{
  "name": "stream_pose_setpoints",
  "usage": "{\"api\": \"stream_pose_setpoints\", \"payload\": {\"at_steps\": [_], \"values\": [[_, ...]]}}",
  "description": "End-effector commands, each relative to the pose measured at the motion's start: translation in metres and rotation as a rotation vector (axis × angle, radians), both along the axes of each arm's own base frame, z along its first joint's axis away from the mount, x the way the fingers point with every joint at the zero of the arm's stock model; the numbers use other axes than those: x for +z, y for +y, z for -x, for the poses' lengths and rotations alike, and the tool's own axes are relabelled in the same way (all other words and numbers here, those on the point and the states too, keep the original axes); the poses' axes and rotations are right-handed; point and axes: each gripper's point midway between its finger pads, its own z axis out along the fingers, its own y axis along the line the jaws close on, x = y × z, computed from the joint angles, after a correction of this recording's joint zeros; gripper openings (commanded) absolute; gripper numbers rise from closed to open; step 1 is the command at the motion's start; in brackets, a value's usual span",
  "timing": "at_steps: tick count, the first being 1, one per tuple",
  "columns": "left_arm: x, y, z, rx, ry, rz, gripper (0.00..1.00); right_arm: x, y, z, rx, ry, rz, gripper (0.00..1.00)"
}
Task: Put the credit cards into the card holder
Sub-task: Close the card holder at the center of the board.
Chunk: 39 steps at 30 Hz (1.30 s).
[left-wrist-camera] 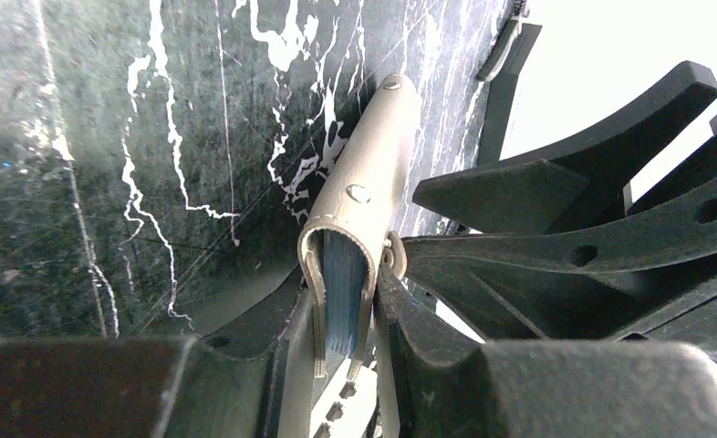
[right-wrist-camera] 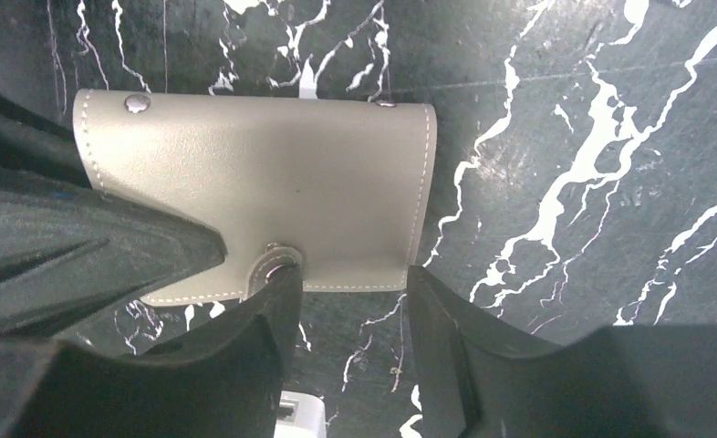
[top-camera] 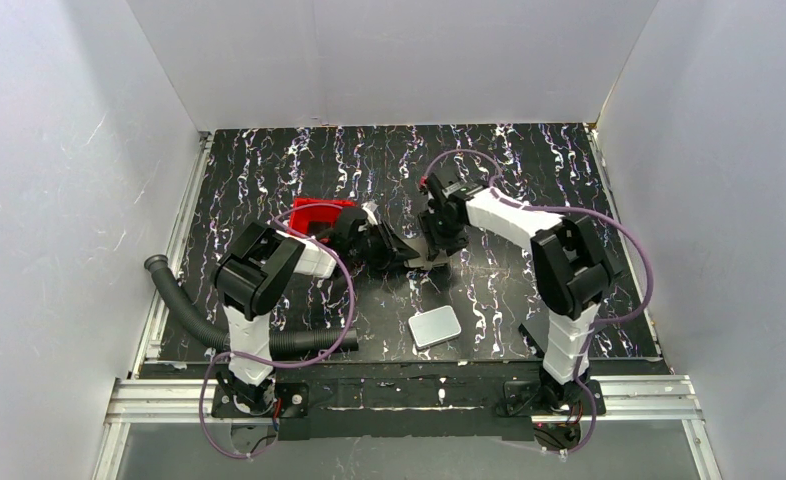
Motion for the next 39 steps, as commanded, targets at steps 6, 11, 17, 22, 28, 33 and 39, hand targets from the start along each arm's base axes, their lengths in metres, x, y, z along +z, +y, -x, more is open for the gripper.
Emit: {"api": "stream_pose_setpoints", "payload": {"at_steps": [6, 11, 17, 22, 28, 33, 39], "values": [[-0.021, -0.003, 0.042, -0.082, 0.128, -0.022, 0.0, 0.03, 0.0, -0.006, -0.05, -0.102, -0.337, 0.49], [-0.022, -0.003, 0.043, -0.083, 0.136, -0.022, 0.0, 0.044, -0.006, -0.006, -0.065, -0.132, -0.402, 0.49], [-0.02, -0.003, 0.043, -0.084, 0.131, -0.019, 0.0, 0.06, 0.014, 0.012, -0.009, -0.135, -0.583, 0.43], [-0.017, -0.004, 0.041, -0.083, 0.123, -0.014, 0.0, 0.047, 0.029, 0.02, 0.003, -0.047, -0.671, 0.12], [-0.014, -0.005, 0.04, -0.083, 0.118, -0.01, 0.0, 0.026, 0.027, 0.017, -0.028, -0.023, -0.669, 0.04], [-0.014, -0.005, 0.039, -0.084, 0.115, -0.009, 0.0, 0.015, 0.022, 0.019, -0.044, -0.011, -0.647, 0.04], [-0.011, -0.006, 0.039, -0.085, 0.114, -0.004, 0.0, 0.002, 0.016, 0.016, -0.055, -0.039, -0.661, 0.04]]}}
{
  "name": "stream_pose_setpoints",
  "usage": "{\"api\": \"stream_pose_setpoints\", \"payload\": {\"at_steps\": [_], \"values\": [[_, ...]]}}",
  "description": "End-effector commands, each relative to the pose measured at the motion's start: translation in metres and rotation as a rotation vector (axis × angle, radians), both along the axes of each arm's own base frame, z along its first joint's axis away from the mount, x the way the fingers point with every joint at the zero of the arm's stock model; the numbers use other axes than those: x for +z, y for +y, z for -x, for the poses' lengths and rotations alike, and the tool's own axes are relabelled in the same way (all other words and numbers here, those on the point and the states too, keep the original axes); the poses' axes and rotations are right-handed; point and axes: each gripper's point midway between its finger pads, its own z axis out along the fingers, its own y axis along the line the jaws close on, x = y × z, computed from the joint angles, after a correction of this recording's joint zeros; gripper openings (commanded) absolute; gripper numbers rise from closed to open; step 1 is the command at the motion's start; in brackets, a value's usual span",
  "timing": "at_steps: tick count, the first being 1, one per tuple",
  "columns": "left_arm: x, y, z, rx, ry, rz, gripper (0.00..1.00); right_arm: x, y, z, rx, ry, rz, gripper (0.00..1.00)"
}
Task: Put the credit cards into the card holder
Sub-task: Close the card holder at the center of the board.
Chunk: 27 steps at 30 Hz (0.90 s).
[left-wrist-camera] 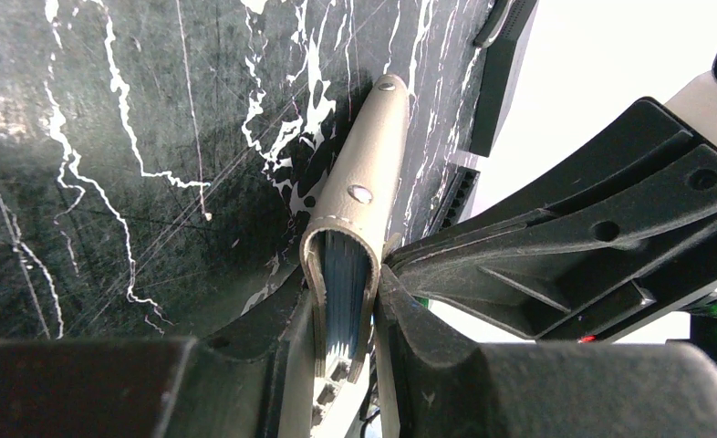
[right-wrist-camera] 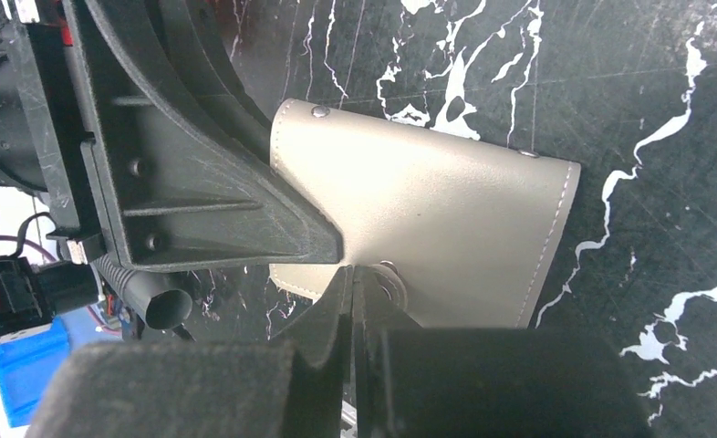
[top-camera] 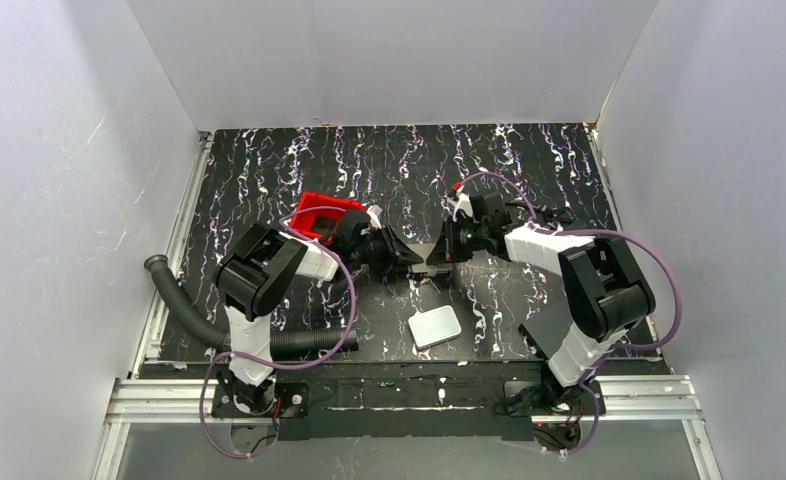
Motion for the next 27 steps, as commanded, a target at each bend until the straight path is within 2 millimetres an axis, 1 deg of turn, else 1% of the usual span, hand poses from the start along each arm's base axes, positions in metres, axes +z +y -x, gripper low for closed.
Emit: {"api": "stream_pose_setpoints", "payload": {"at_steps": [1, 7, 10, 13, 15, 17, 21, 27], "values": [[-0.013, 0.004, 0.023, -0.041, 0.082, -0.04, 0.0, -0.013, -0.005, -0.003, -0.019, -0.027, -0.03, 0.04], [-0.011, 0.002, 0.023, -0.047, 0.087, -0.032, 0.0, -0.039, -0.004, 0.005, -0.044, -0.009, -0.165, 0.02], [-0.01, 0.002, 0.023, -0.047, 0.085, -0.031, 0.0, -0.054, -0.004, 0.009, -0.072, 0.037, -0.21, 0.01], [-0.009, 0.002, 0.023, -0.048, 0.083, -0.029, 0.0, -0.066, -0.006, 0.01, -0.104, 0.073, -0.27, 0.01], [-0.009, 0.002, 0.023, -0.048, 0.083, -0.029, 0.0, -0.074, -0.011, 0.015, -0.133, 0.112, -0.297, 0.01], [-0.009, 0.001, 0.022, -0.049, 0.083, -0.029, 0.0, -0.089, -0.016, 0.021, -0.153, 0.15, -0.263, 0.01], [-0.007, 0.0, 0.021, -0.051, 0.08, -0.026, 0.0, -0.119, -0.033, 0.031, -0.234, 0.207, -0.161, 0.01], [-0.005, -0.001, 0.02, -0.05, 0.076, -0.022, 0.0, -0.146, -0.042, 0.04, -0.306, 0.25, -0.122, 0.01]]}}
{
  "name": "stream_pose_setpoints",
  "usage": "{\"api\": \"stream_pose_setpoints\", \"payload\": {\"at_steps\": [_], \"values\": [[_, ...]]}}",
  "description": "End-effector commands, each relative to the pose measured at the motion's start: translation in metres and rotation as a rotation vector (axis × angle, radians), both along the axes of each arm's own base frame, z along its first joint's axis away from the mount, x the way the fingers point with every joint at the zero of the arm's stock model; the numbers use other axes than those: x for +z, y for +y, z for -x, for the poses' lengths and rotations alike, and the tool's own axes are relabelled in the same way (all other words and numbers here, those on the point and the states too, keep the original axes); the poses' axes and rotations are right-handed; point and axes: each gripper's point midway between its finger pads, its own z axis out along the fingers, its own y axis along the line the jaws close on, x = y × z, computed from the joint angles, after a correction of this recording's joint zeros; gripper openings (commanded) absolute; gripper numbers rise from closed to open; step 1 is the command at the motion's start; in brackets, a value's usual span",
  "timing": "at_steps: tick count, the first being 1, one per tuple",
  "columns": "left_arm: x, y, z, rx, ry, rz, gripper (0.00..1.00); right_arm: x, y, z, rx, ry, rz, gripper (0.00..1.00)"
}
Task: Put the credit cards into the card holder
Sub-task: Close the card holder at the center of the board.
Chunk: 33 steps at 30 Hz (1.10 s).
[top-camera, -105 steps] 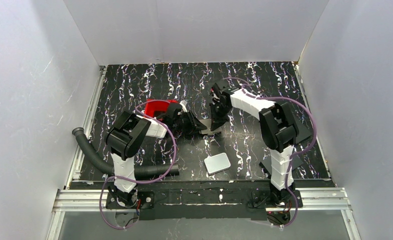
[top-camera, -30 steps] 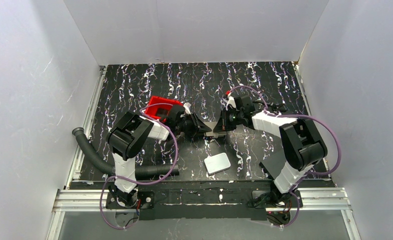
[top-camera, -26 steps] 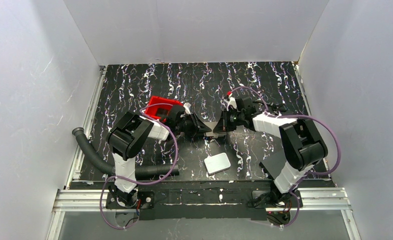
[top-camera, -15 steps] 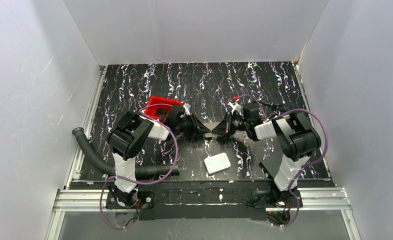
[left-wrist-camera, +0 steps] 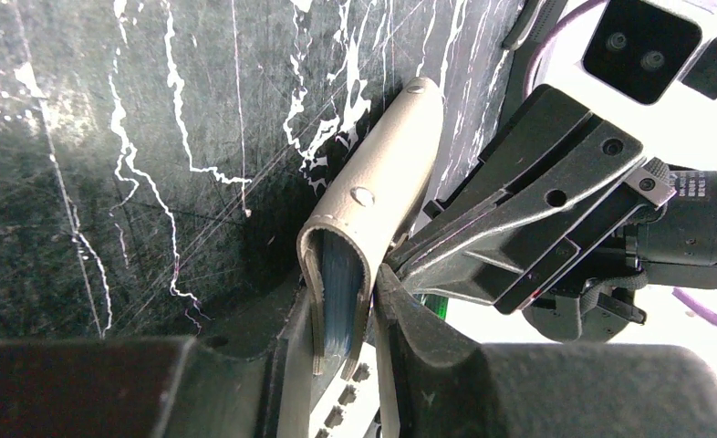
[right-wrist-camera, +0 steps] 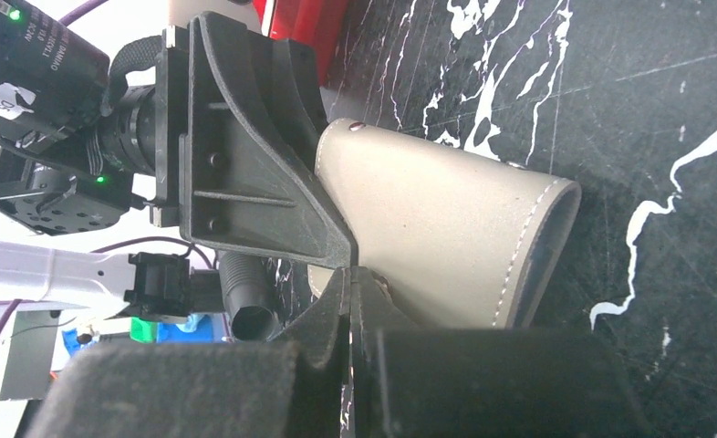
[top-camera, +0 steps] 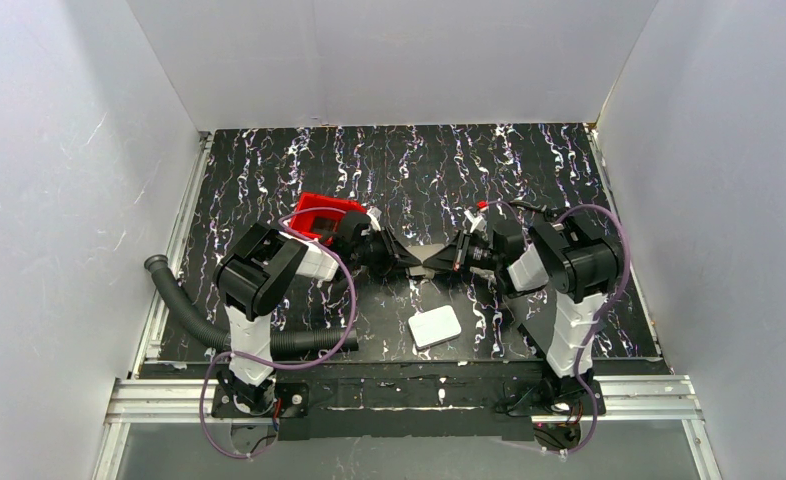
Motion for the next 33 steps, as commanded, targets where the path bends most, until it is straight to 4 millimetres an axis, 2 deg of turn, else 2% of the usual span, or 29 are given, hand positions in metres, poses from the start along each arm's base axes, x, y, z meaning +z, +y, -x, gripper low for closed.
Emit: {"api": "stream_pose_setpoints", "payload": {"at_steps": [1, 5, 9, 12, 14, 17, 18, 20, 22, 24, 29, 31, 33], "values": [[0.006, -0.005, 0.018, -0.052, 0.066, 0.019, 0.0, -0.119, -0.047, 0.035, -0.195, 0.278, 0.33, 0.01], [0.008, -0.005, 0.018, -0.052, 0.066, 0.018, 0.0, -0.125, -0.05, 0.039, -0.237, 0.291, 0.316, 0.03], [0.01, -0.005, 0.019, -0.053, 0.068, 0.022, 0.0, -0.122, -0.049, 0.04, -0.281, 0.291, 0.256, 0.08], [0.01, -0.004, 0.02, -0.048, 0.063, 0.014, 0.0, -0.097, -0.038, 0.032, -0.253, 0.253, 0.167, 0.13], [0.006, -0.002, 0.021, -0.045, 0.069, 0.005, 0.0, -0.074, -0.031, 0.021, -0.206, 0.231, 0.164, 0.21], [0.001, 0.0, 0.022, -0.038, 0.077, -0.008, 0.0, -0.037, -0.03, 0.003, -0.119, 0.157, 0.281, 0.35], [0.0, 0.001, 0.022, -0.036, 0.072, -0.011, 0.0, -0.014, -0.033, -0.005, -0.116, 0.092, 0.319, 0.42], [0.003, 0.002, 0.02, -0.033, 0.045, -0.019, 0.0, 0.01, -0.041, -0.012, -0.107, 0.051, 0.403, 0.55], [0.006, 0.003, 0.017, -0.03, 0.017, -0.029, 0.0, 0.028, -0.044, -0.009, -0.065, 0.044, 0.447, 0.59], [0.008, 0.003, 0.015, -0.019, -0.014, -0.049, 0.0, 0.031, -0.052, -0.003, -0.041, 0.081, 0.513, 0.59], [0.009, -0.003, 0.02, 0.021, -0.126, -0.151, 0.0, 0.021, -0.084, 0.005, -0.115, 0.176, 0.706, 0.66], [0.011, -0.003, 0.021, 0.058, -0.16, -0.187, 0.0, 0.021, -0.091, 0.007, -0.164, 0.179, 0.723, 0.69], [0.017, -0.003, 0.022, 0.091, -0.182, -0.2, 0.0, 0.026, -0.088, 0.008, -0.211, 0.184, 0.655, 0.78]]}}
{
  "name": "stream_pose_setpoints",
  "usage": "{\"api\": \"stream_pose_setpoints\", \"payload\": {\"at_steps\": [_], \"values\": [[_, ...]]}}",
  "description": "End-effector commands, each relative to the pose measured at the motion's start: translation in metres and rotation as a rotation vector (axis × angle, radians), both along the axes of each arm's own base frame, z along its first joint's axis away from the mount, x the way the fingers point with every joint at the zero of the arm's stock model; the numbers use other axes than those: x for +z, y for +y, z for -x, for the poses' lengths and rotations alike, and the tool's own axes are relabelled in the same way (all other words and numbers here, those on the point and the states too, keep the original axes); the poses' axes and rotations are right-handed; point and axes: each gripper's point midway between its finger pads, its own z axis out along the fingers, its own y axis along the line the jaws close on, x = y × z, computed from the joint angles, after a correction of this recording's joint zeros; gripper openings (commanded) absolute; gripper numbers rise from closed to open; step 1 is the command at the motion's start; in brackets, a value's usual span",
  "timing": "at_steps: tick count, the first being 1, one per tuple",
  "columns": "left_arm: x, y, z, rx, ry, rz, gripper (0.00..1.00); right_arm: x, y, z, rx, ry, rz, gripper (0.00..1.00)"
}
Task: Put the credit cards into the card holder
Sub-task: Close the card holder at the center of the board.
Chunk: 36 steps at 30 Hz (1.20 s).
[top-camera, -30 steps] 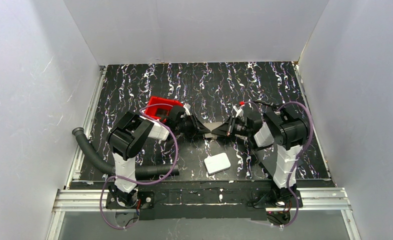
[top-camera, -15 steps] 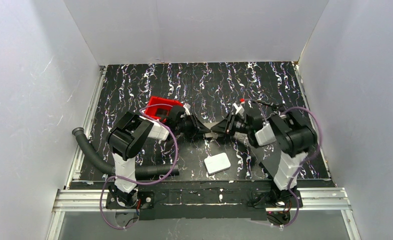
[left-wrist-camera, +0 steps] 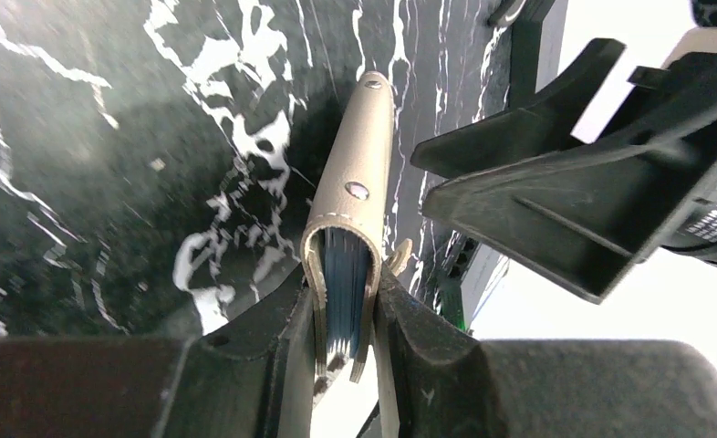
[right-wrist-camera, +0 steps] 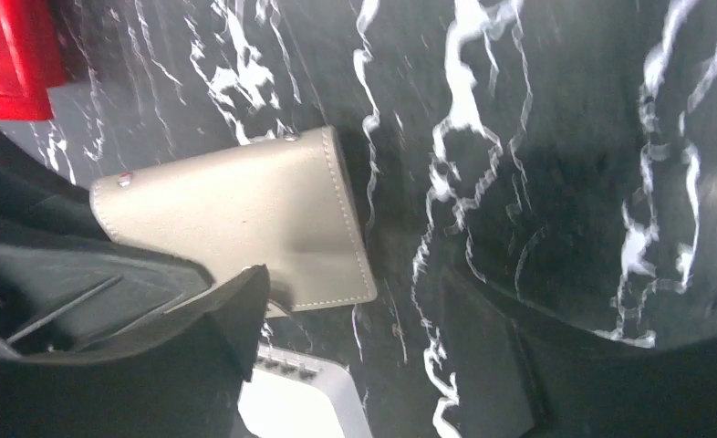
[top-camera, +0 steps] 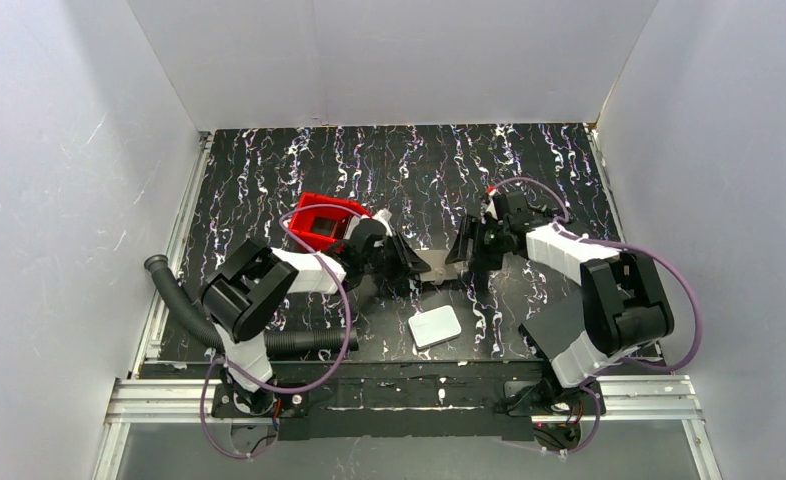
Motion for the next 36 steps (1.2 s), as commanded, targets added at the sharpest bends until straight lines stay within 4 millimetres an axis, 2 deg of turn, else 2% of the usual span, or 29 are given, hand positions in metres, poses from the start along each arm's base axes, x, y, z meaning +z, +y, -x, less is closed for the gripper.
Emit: {"api": "stream_pose_setpoints", "payload": {"at_steps": [1, 3, 5, 10, 14, 19, 23, 27, 30, 31, 36], "values": [[-0.001, 0.01, 0.008, 0.086, -0.057, -0.111, 0.0, 0.002, -0.016, 0.024, -0.106, 0.059, -0.012, 0.83], [0.011, 0.008, 0.007, 0.114, -0.058, -0.08, 0.0, 0.015, -0.004, 0.027, -0.179, 0.057, -0.192, 0.91], [0.032, 0.007, 0.005, 0.141, -0.064, -0.031, 0.0, 0.028, 0.004, 0.027, -0.248, 0.041, -0.336, 0.96], [0.107, 0.005, -0.002, 0.204, -0.138, 0.137, 0.0, 0.075, 0.01, 0.022, -0.364, -0.028, -0.576, 0.99], [0.166, 0.007, -0.002, 0.224, -0.219, 0.267, 0.0, 0.132, 0.019, 0.016, -0.353, -0.091, -0.8, 0.98], [0.213, 0.012, 0.005, 0.227, -0.274, 0.382, 0.0, 0.206, 0.02, 0.013, -0.304, -0.214, -1.007, 0.97], [0.249, 0.016, 0.012, 0.213, -0.333, 0.455, 0.0, 0.245, 0.02, 0.009, -0.276, -0.296, -1.036, 0.91], [0.273, 0.018, 0.017, 0.201, -0.378, 0.506, 0.0, 0.28, 0.027, 0.012, -0.193, -0.335, -1.118, 0.69], [0.285, 0.018, 0.019, 0.199, -0.403, 0.539, 0.0, 0.291, 0.032, 0.014, -0.163, -0.349, -1.121, 0.55], [0.289, 0.018, 0.019, 0.202, -0.412, 0.55, 0.0, 0.293, 0.034, 0.016, -0.151, -0.355, -1.119, 0.54], [0.308, 0.017, 0.021, 0.183, -0.46, 0.58, 0.0, 0.299, 0.042, 0.021, -0.106, -0.359, -1.112, 0.63]]}}
